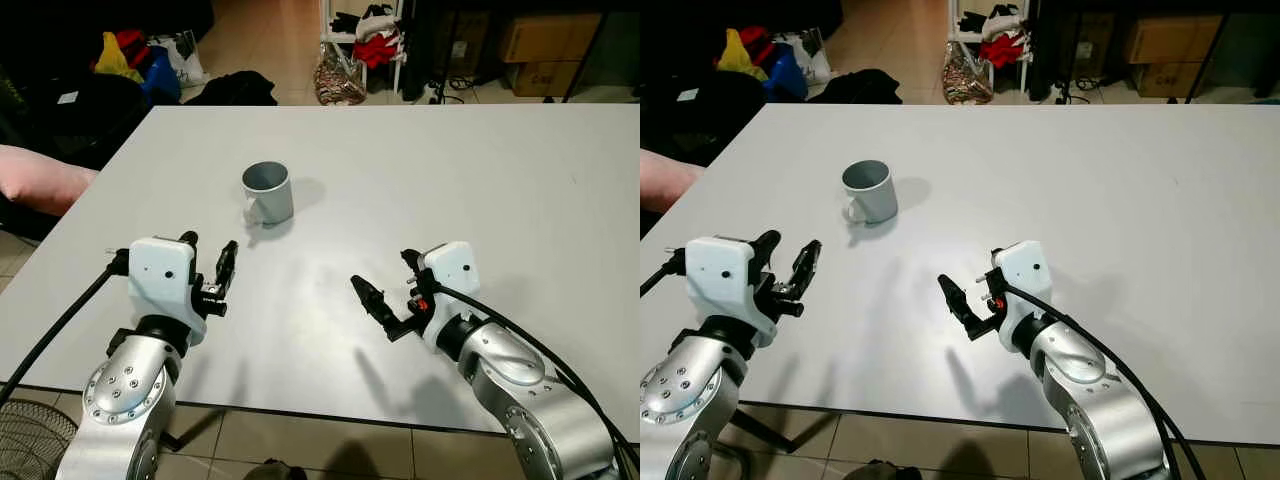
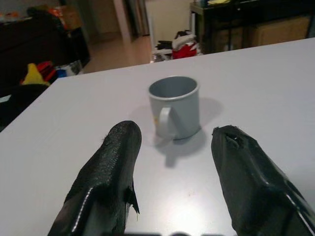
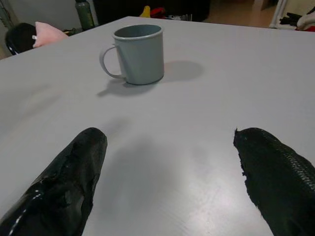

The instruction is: Setting the table

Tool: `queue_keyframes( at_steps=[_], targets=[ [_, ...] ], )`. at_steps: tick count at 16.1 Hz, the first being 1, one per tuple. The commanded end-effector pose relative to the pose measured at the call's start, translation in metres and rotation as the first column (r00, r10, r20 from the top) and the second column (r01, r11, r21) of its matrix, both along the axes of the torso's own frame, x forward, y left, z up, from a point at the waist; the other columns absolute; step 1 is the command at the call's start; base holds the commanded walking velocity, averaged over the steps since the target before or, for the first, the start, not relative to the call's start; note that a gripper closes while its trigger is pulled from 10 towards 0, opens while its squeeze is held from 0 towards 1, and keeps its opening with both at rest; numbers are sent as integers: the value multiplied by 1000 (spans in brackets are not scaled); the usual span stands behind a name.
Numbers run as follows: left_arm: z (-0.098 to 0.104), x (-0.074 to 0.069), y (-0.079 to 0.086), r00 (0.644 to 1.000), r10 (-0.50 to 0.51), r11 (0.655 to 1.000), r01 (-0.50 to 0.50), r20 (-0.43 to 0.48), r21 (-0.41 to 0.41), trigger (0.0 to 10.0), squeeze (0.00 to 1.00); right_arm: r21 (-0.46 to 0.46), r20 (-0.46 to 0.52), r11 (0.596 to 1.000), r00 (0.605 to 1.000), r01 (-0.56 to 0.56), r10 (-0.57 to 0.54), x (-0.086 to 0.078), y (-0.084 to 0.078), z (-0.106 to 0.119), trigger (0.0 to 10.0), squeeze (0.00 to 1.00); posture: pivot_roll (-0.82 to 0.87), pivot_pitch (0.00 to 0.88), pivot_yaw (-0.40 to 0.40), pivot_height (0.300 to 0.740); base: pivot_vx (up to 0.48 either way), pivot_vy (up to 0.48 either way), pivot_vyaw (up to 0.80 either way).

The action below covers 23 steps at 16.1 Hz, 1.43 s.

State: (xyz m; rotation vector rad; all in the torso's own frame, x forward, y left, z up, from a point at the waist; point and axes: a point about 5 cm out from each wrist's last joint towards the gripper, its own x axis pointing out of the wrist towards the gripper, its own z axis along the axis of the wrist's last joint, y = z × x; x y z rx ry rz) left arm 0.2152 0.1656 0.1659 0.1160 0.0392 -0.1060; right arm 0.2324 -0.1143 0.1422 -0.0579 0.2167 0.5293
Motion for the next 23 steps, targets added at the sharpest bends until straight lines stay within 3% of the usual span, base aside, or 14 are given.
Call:
queue_keyframes(
  at_steps=[1, 5, 9, 17, 19, 20, 23],
  targets=[
    [2, -2, 0, 1000, 10, 1000, -10, 1, 14, 10000, 0, 4, 6, 1000, 1000, -4, 4, -1, 1, 0, 10000, 0, -48, 1, 99, 740, 0, 0, 0],
    [-4, -6, -1, 999, 12, 1000, -11, -32, 28, 10000, 0, -8, 14, 999, 999, -42, 42, -3, 2, 0, 10000, 0, -45, 0, 96, 740, 0, 0, 0],
    [-8, -14, 4, 998, 38, 999, -38, -54, 1, 10000, 0, -5, 24, 989, 988, -150, 150, -10, 8, 0, 10000, 0, -43, 0, 92, 740, 0, 0, 800],
    [-13, -24, -2, 993, 37, 999, -40, -112, -24, 10000, 0, 25, 3, 984, 984, -179, 179, -14, 9, -3, 10000, 0, -30, 0, 78, 740, 0, 0, 800],
    [-14, -25, 0, 992, 55, 998, -55, -114, -1, 10000, 0, 28, 0, 982, 982, -189, 189, -13, 9, -4, 10000, 0, -23, 0, 72, 740, 0, 0, 800],
    [-13, -25, 3, 993, 73, 996, -69, -95, 49, 10000, 0, 20, 5, 977, 978, -210, 210, -14, 11, -5, 10000, 0, -16, 0, 65, 740, 0, 0, 800],
    [-11, -27, 6, 990, 113, 992, -108, -87, 61, 10000, 0, 28, -2, 976, 977, -214, 214, -14, 11, -6, 10000, 0, -5, 0, 55, 740, 0, 0, 800]
  ],
)
